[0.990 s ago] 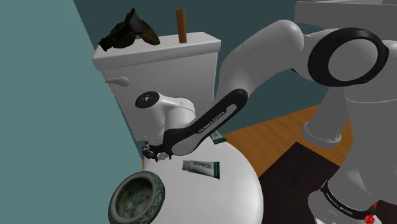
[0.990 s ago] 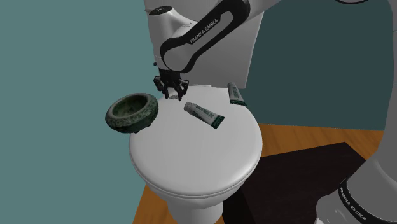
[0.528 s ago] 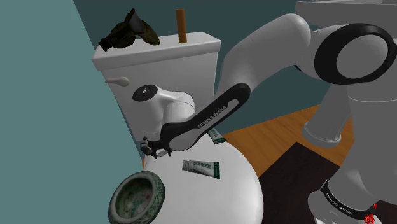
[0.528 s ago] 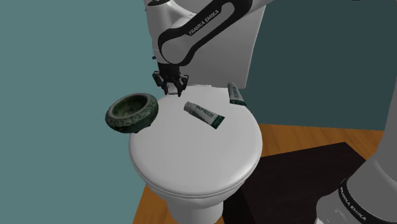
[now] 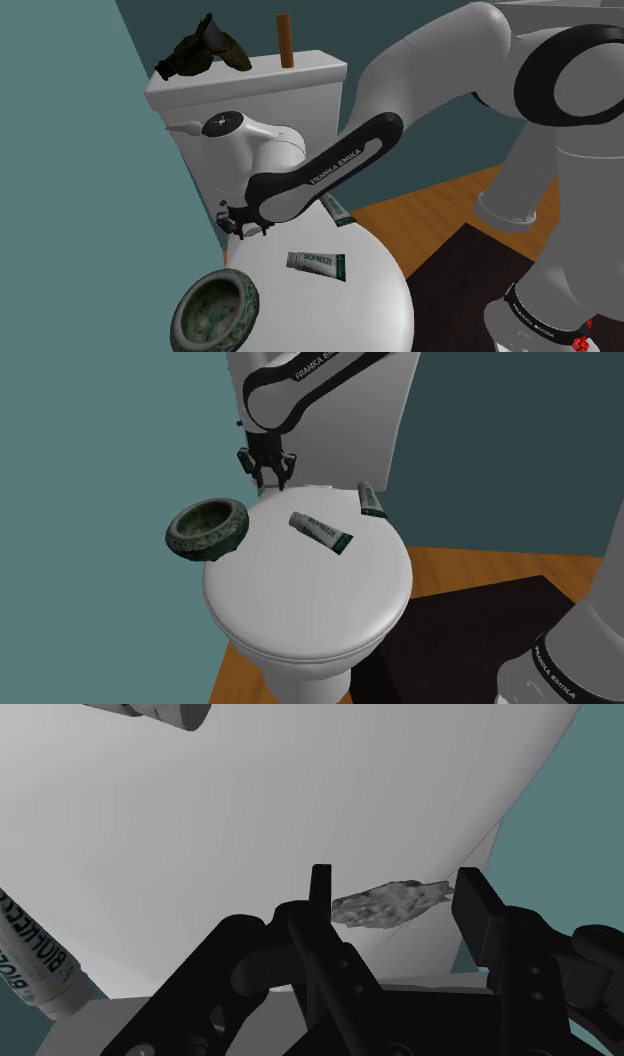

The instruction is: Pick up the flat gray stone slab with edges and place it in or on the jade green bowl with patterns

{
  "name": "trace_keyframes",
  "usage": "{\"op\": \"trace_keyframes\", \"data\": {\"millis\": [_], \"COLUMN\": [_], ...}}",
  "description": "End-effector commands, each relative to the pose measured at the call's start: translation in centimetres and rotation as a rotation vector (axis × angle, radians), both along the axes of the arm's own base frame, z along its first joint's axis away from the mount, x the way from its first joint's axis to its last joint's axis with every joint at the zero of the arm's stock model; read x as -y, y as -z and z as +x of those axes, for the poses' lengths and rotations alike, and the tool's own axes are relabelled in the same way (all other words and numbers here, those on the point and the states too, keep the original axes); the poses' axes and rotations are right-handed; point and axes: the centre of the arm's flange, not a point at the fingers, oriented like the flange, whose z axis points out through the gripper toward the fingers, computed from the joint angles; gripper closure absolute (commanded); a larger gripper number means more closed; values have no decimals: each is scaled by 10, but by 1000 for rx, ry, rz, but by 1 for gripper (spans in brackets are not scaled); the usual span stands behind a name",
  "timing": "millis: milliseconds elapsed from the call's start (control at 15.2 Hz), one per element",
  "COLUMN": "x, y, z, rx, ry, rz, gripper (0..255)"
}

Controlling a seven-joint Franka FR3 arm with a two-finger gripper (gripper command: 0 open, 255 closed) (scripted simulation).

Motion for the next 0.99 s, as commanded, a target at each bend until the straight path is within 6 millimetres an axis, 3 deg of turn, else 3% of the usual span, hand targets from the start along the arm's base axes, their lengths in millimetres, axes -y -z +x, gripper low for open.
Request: {"op": "trace_keyframes", "data": {"millis": [0,924], "x": [-1,-1], "y": [-10,-84], "z": [0,0], "rx": [0,0], "ry": [0,0], "rz": [0,0], "gripper": [255,255]}}
